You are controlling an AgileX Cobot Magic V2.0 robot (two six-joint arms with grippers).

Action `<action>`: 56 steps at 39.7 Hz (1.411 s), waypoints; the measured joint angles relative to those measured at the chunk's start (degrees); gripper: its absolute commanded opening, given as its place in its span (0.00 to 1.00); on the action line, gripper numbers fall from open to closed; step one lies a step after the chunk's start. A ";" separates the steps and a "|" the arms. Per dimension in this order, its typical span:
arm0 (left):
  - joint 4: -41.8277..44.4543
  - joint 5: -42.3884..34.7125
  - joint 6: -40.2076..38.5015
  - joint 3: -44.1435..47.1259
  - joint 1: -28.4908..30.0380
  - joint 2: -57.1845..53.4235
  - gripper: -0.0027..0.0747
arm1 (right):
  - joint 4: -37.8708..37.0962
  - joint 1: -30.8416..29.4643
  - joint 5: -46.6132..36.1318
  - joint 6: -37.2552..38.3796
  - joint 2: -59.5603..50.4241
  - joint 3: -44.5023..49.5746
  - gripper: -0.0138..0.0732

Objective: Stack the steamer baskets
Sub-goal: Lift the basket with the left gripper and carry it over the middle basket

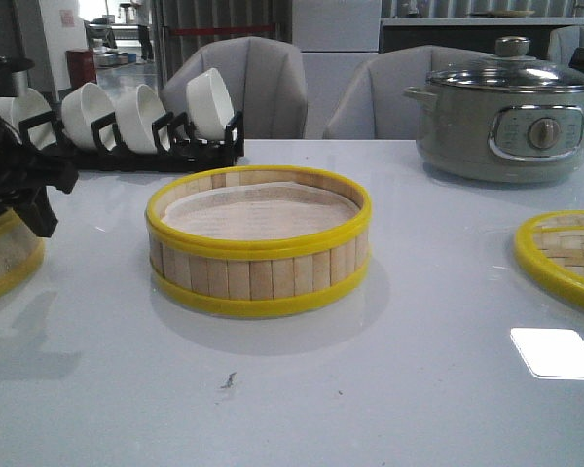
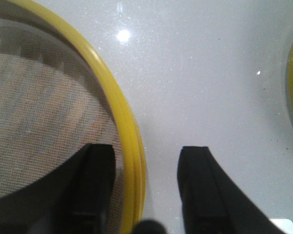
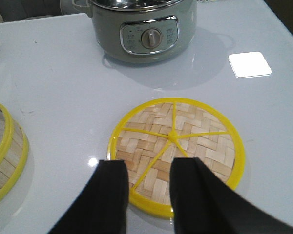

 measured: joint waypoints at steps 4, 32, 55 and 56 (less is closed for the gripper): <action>0.00 -0.03 0.00 0.00 0.00 0.00 0.16 | 0.00 0.00 0.00 0.00 0.00 0.00 0.55; 0.03 14.76 0.00 -14.58 0.27 0.24 0.15 | 0.00 0.00 0.00 0.00 0.00 0.00 0.55; 0.65 20.67 0.00 -27.13 -19.17 0.24 0.15 | 0.00 0.00 0.00 0.11 0.00 0.00 0.55; 0.65 20.67 0.00 -27.13 -19.97 0.34 0.15 | 0.00 0.00 0.00 0.11 0.00 0.00 0.55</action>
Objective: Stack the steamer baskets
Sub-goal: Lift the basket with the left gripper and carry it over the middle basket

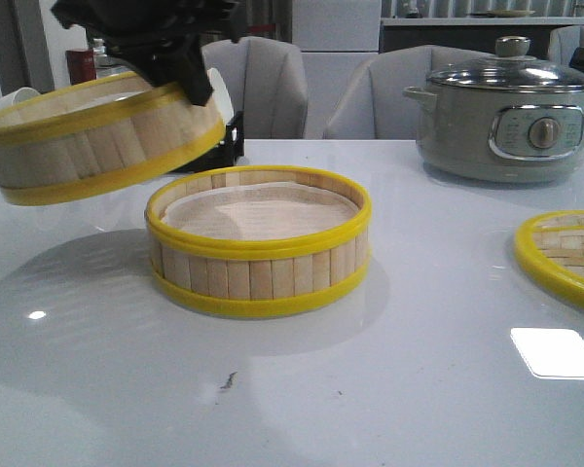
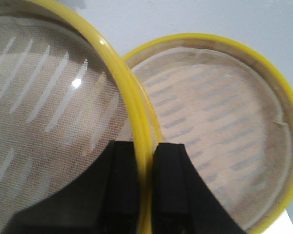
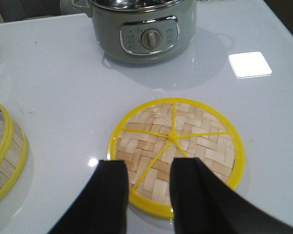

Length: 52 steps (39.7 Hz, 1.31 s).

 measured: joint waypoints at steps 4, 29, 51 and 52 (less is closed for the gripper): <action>-0.11 -0.11 0.00 0.00 -3.58 0.14 0.15 | 0.00 0.00 0.00 0.00 0.00 0.00 0.55; -0.44 -1.47 -0.10 -6.38 -9.93 6.22 0.15 | 0.00 0.00 0.00 0.00 0.00 0.00 0.55; -1.25 1.19 -0.10 -10.84 -13.31 12.24 0.14 | 0.00 0.00 0.00 0.00 0.00 0.00 0.55; -1.28 1.19 -0.10 -10.84 -13.44 12.42 0.14 | 0.00 0.00 0.00 0.00 0.00 0.00 0.55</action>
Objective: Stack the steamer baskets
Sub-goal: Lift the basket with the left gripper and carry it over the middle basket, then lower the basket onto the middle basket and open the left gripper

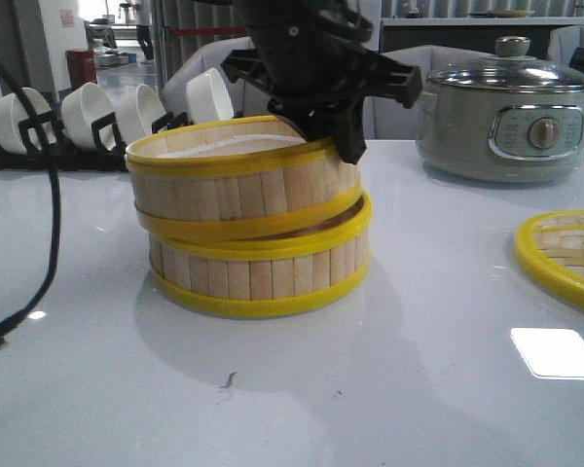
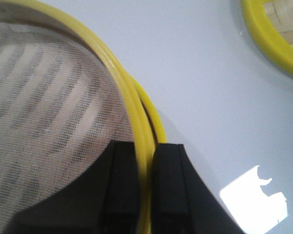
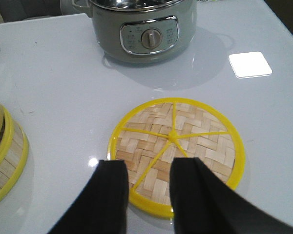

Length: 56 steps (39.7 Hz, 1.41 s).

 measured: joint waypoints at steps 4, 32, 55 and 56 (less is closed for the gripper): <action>0.00 -0.12 0.00 0.00 -0.64 0.56 0.14 | 0.00 0.00 0.00 0.00 0.00 0.00 0.55; -0.27 -0.11 0.00 -0.09 -0.88 1.29 0.31 | 0.00 0.00 0.00 0.00 0.00 0.00 0.55; 0.85 2.79 0.10 -7.11 -0.88 1.34 0.51 | 0.00 0.00 0.00 0.00 0.00 0.00 0.55; 0.85 3.20 0.10 -7.74 -0.88 1.34 0.51 | 0.00 0.00 0.00 0.00 0.00 0.00 0.55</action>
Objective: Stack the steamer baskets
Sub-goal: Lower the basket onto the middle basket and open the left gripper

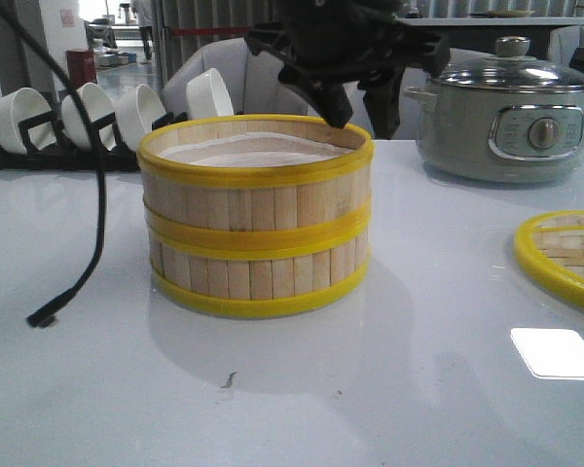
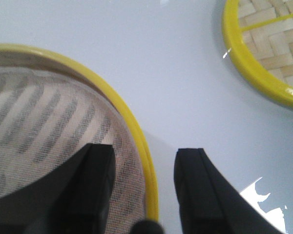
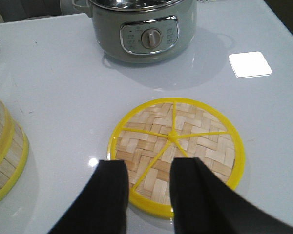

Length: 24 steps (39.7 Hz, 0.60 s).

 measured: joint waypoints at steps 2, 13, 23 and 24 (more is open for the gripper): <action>0.00 0.81 0.00 -1.53 0.00 0.00 0.51 | 0.00 0.00 0.00 0.00 0.00 0.00 0.55; 2.13 5.25 0.00 -5.95 0.99 -0.61 0.16 | 0.00 0.00 0.00 0.00 0.00 0.00 0.55; 2.50 5.51 -0.37 -6.06 9.47 -7.38 0.16 | 0.00 0.00 0.00 0.00 0.00 0.00 0.55; 2.58 5.60 -0.65 -6.06 10.71 -8.39 0.16 | 0.00 0.00 0.00 0.00 0.00 0.00 0.55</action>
